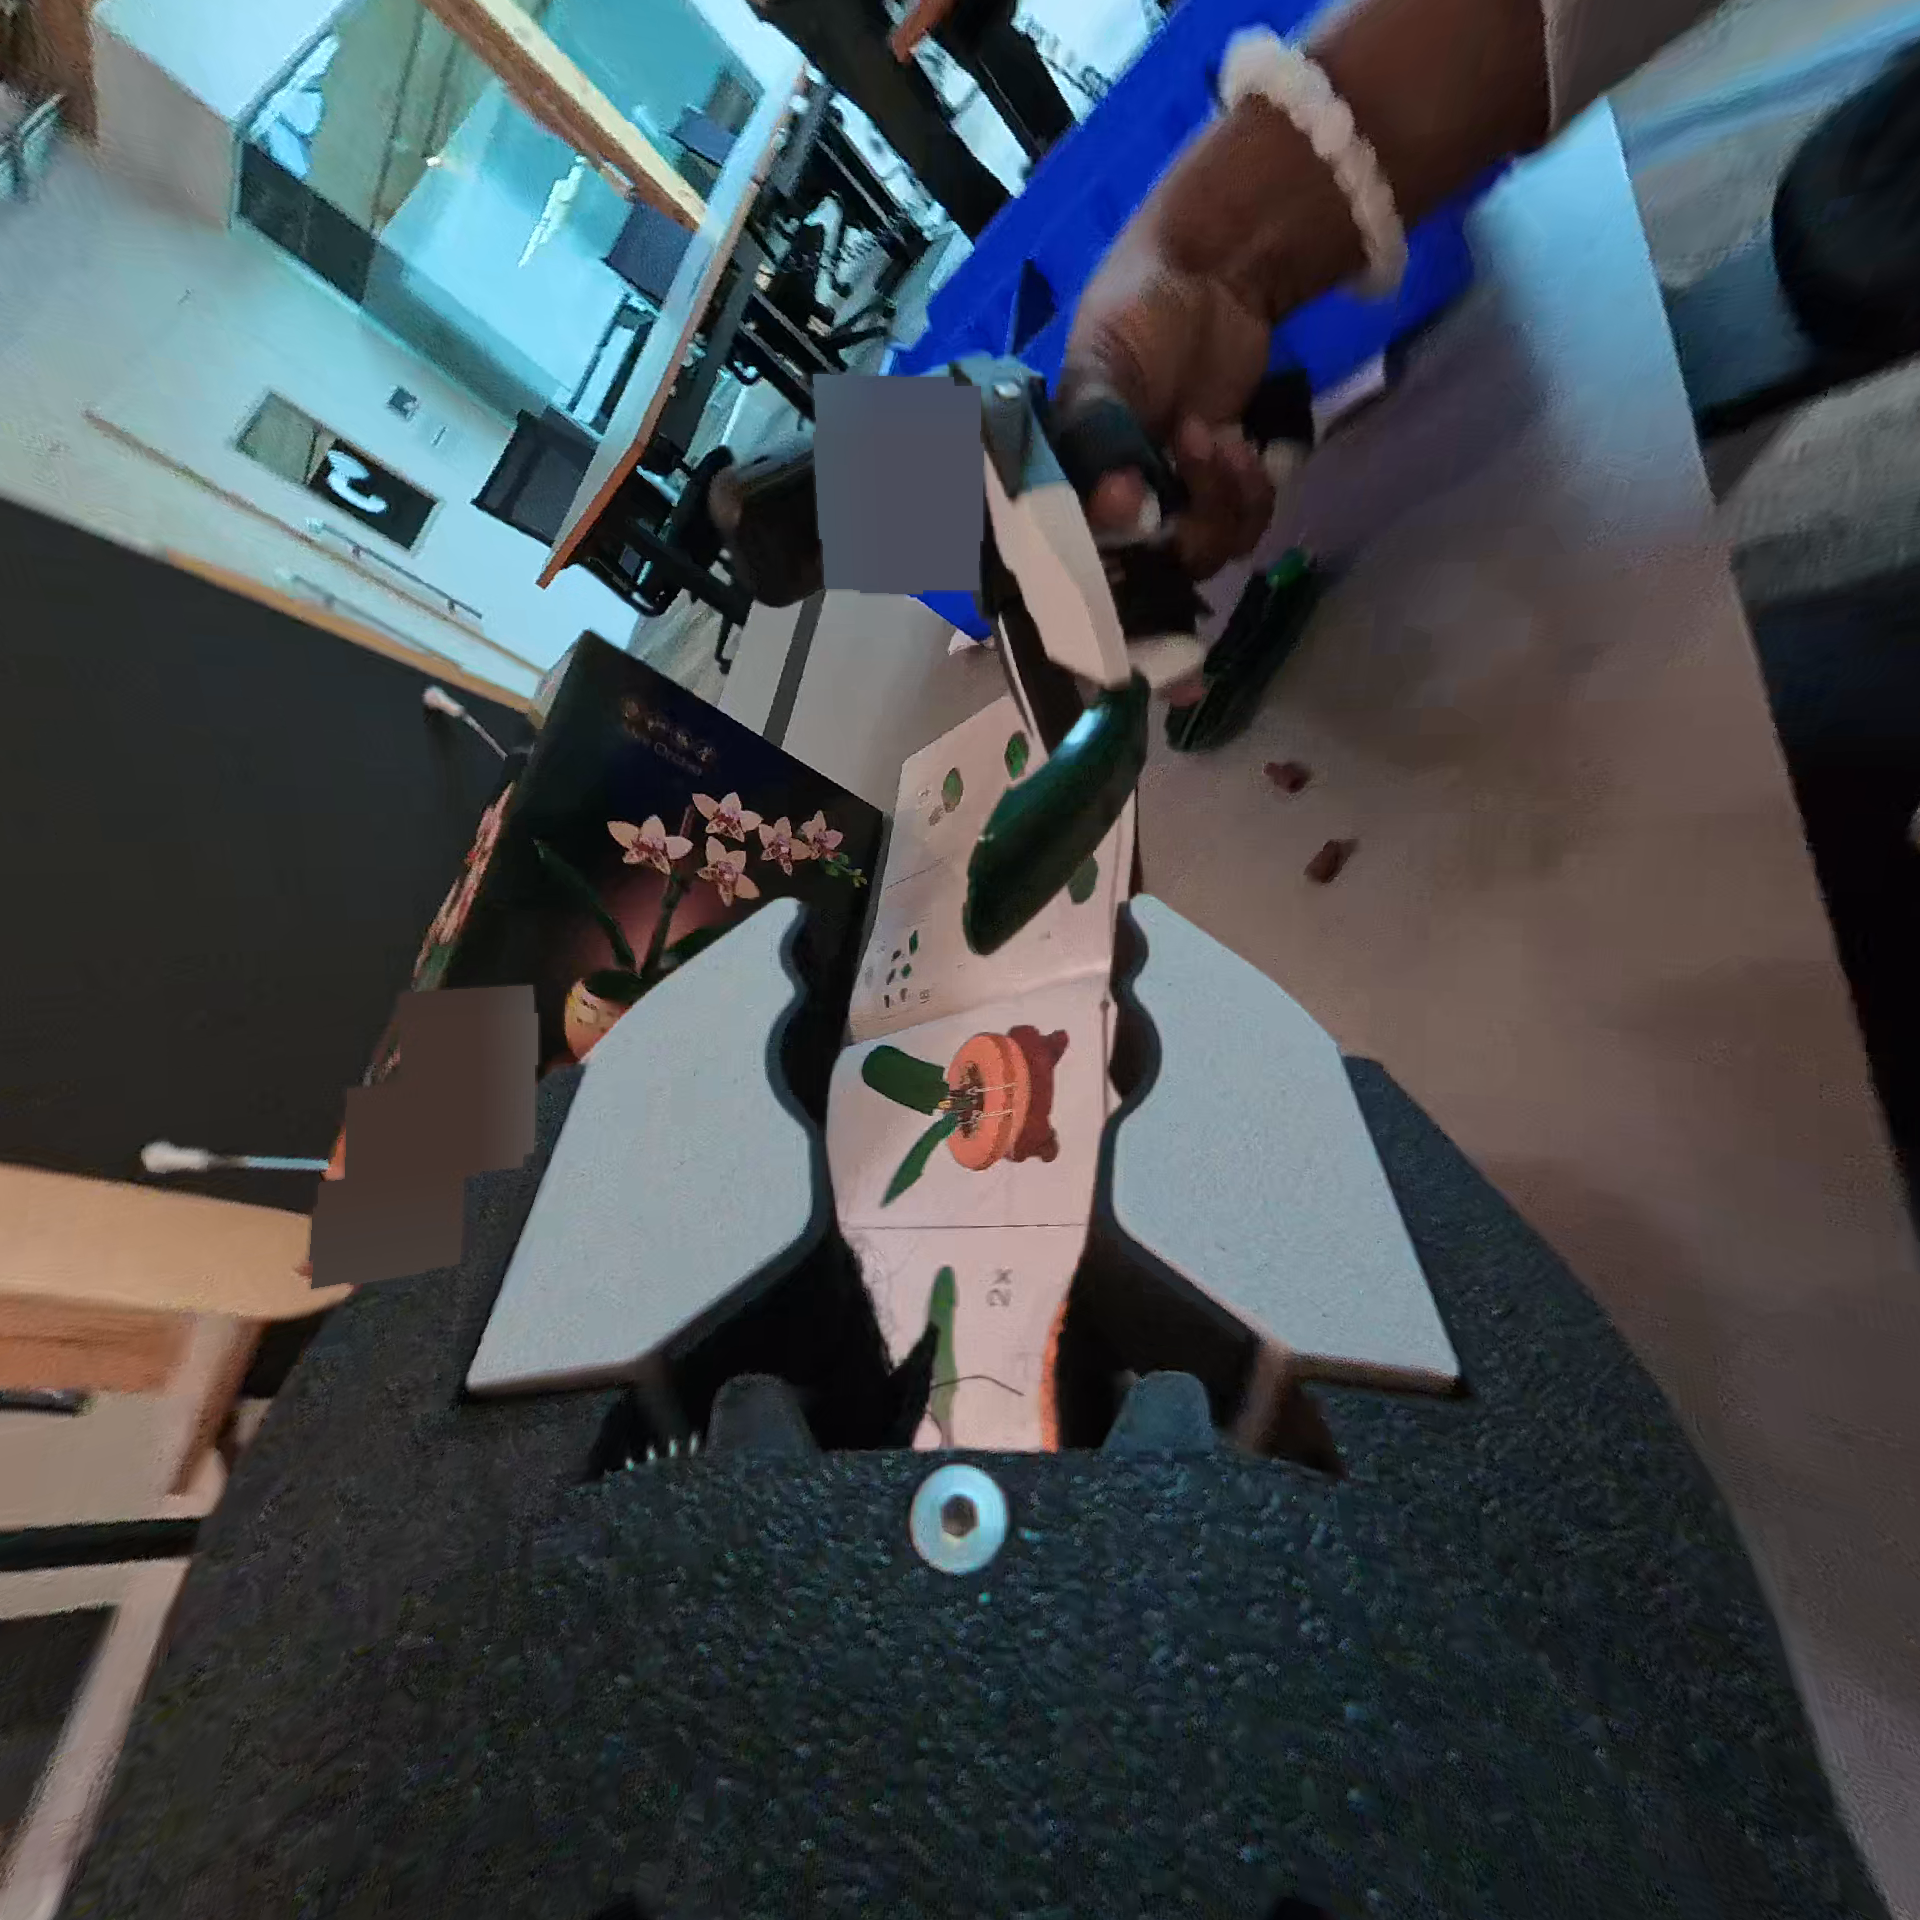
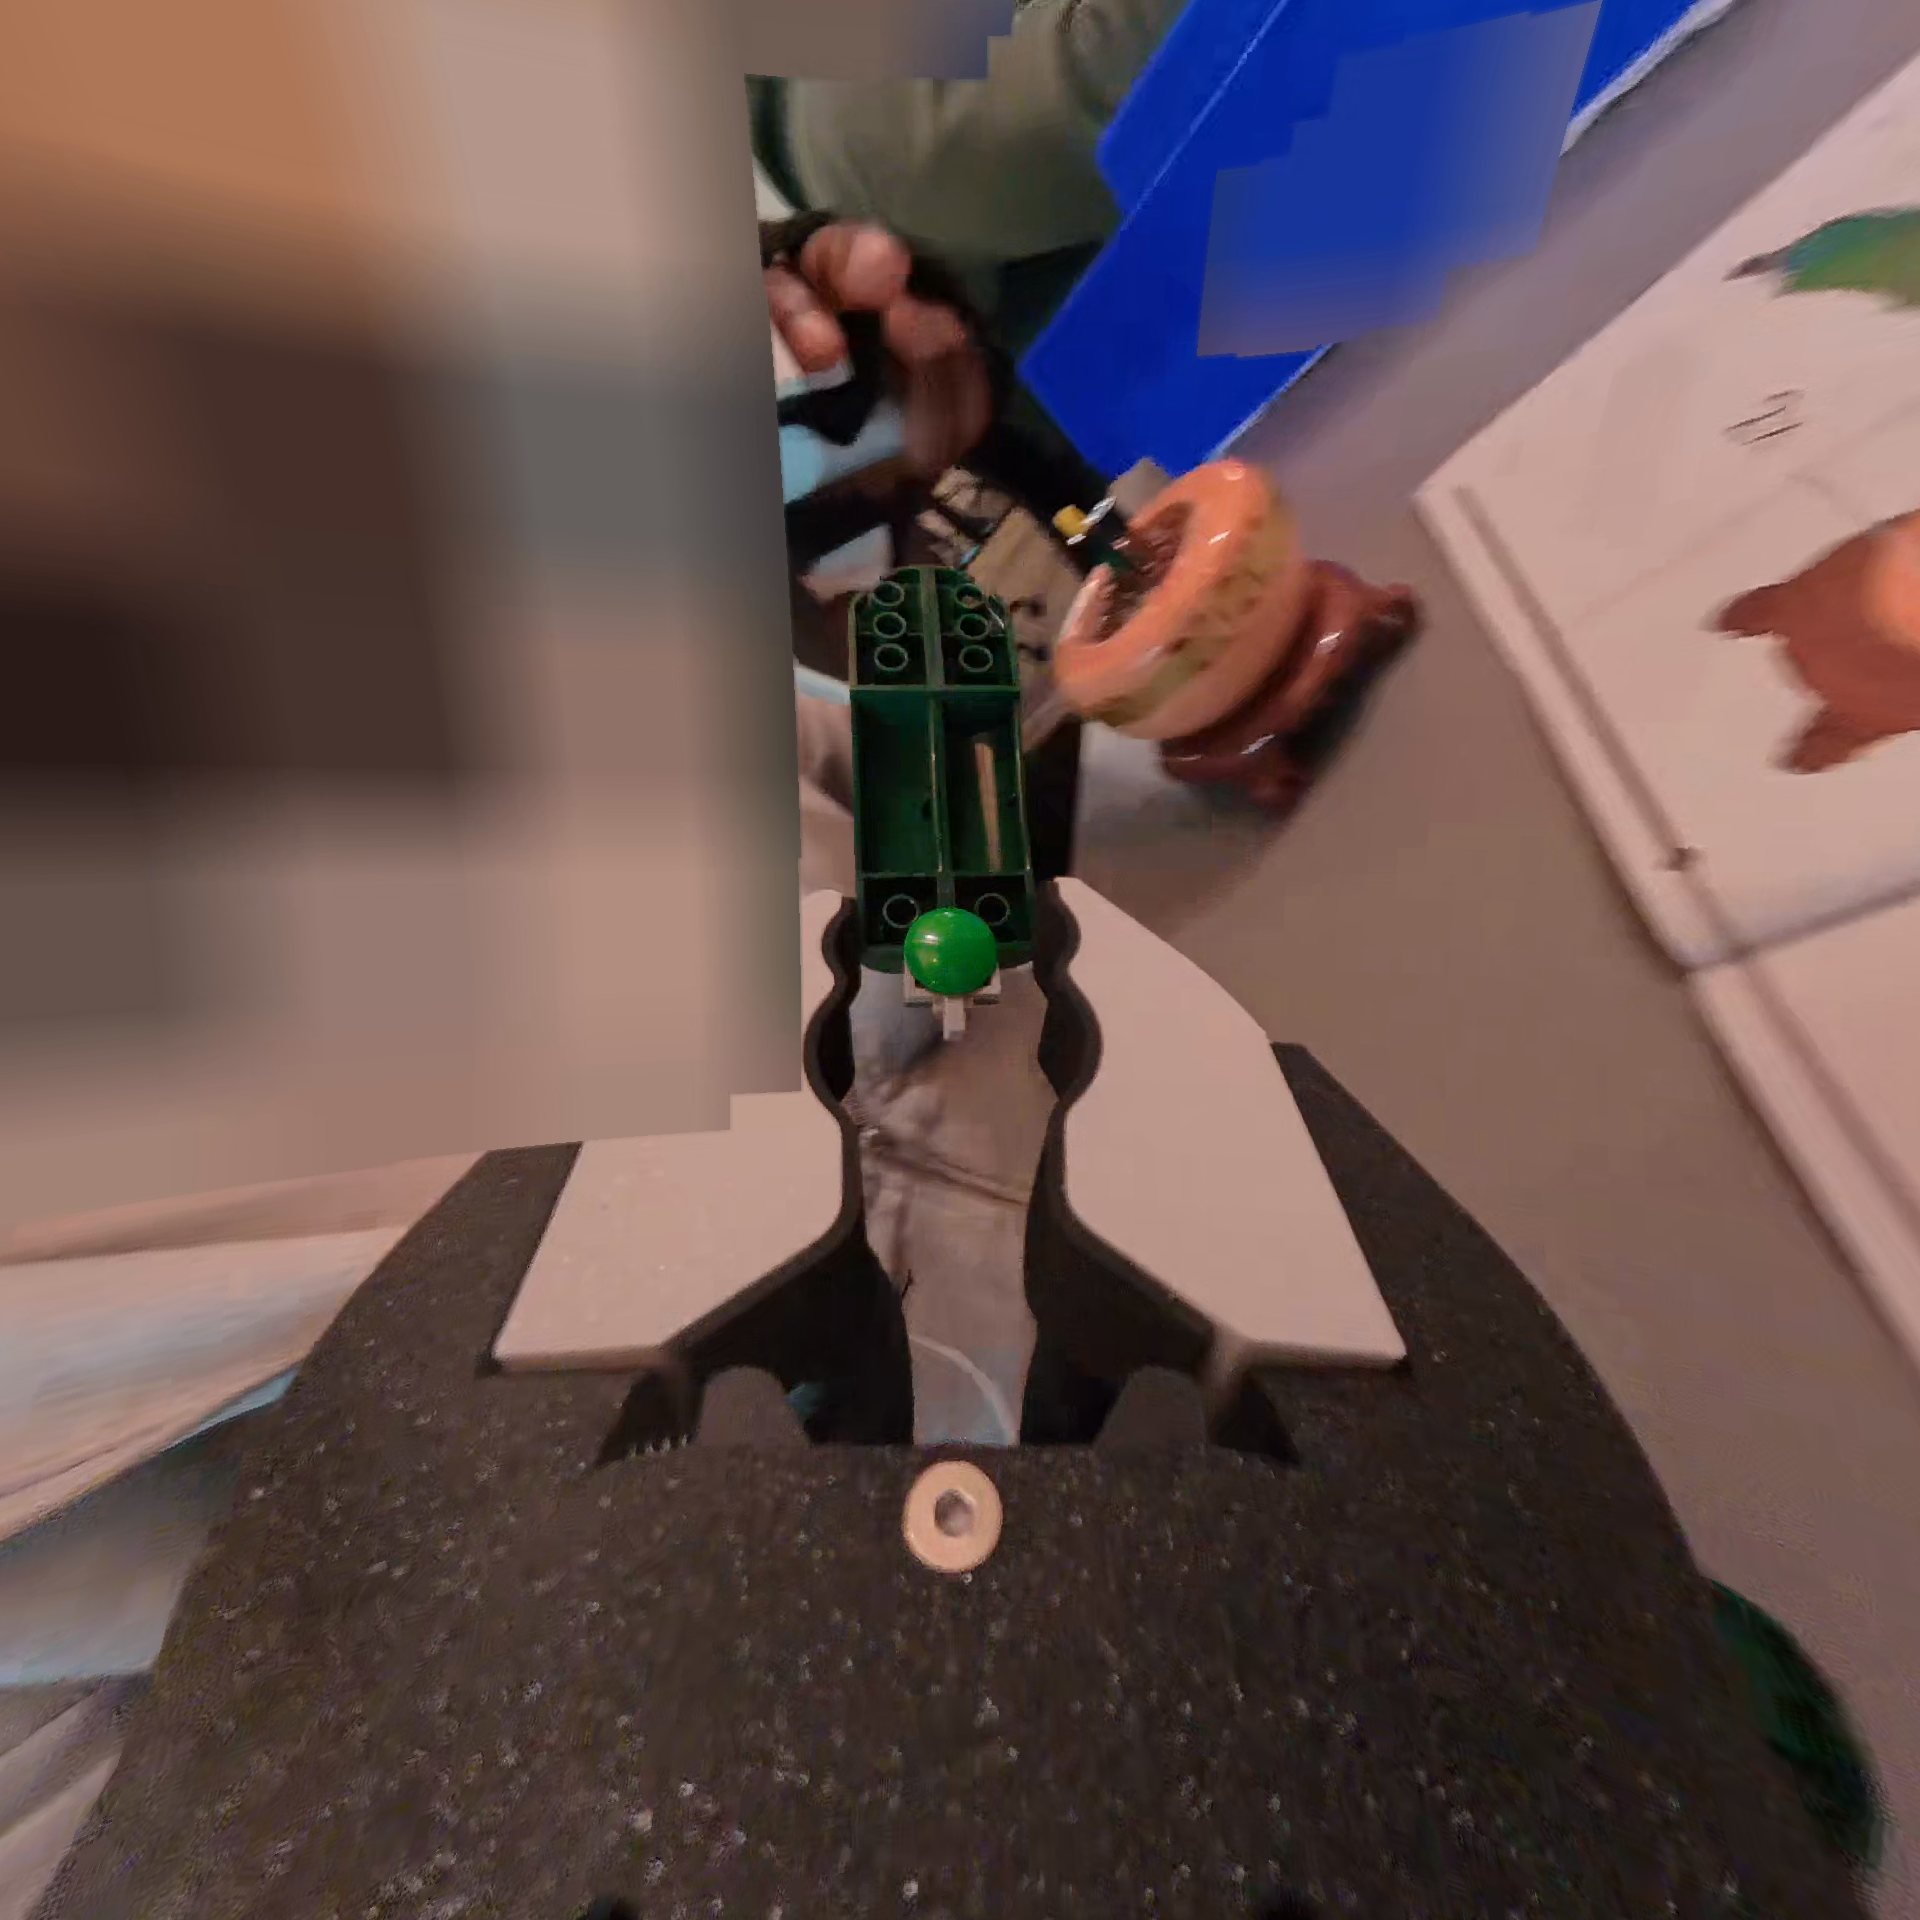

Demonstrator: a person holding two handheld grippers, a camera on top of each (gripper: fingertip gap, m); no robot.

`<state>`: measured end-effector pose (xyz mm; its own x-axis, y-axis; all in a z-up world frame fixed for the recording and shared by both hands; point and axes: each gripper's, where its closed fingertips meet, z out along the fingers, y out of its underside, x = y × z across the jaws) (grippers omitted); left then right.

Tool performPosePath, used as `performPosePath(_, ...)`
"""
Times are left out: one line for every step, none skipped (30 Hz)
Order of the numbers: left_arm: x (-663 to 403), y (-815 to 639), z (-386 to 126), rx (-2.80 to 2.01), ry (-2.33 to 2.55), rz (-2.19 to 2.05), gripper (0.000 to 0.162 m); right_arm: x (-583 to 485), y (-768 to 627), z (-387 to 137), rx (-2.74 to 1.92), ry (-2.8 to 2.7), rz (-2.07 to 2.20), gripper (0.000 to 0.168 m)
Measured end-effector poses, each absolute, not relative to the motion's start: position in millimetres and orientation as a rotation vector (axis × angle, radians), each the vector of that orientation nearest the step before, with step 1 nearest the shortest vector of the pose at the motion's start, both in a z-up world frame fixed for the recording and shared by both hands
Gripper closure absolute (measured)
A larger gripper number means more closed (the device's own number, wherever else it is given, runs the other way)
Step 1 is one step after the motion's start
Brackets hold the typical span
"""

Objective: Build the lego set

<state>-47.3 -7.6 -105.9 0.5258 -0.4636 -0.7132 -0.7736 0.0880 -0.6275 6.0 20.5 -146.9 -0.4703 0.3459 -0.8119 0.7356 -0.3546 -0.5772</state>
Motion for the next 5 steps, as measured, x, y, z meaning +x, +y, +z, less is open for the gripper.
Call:
performPosePath(-44,-5,-108,-1.551,1.154,0.329,0.108,9,15,-144,1.391,1.568,-1.871,0.137)
performPosePath(-40,-2,-111,-1.552,1.209,0.311,0.108,11,9,-143,1.38,1.586,-1.844,0.137)
performPosePath(-33,-2,-116,-1.557,1.262,0.258,0.108,12,5,-142,1.369,1.613,-1.817,0.137)
performPosePath(-25,-4,-120,-1.563,1.304,0.174,0.109,14,0,-140,1.352,1.636,-1.8,0.137)
performPosePath(-17,-7,-125,-1.574,1.334,0.08,0.111,14,-4,-136,1.331,1.652,-1.797,0.137)
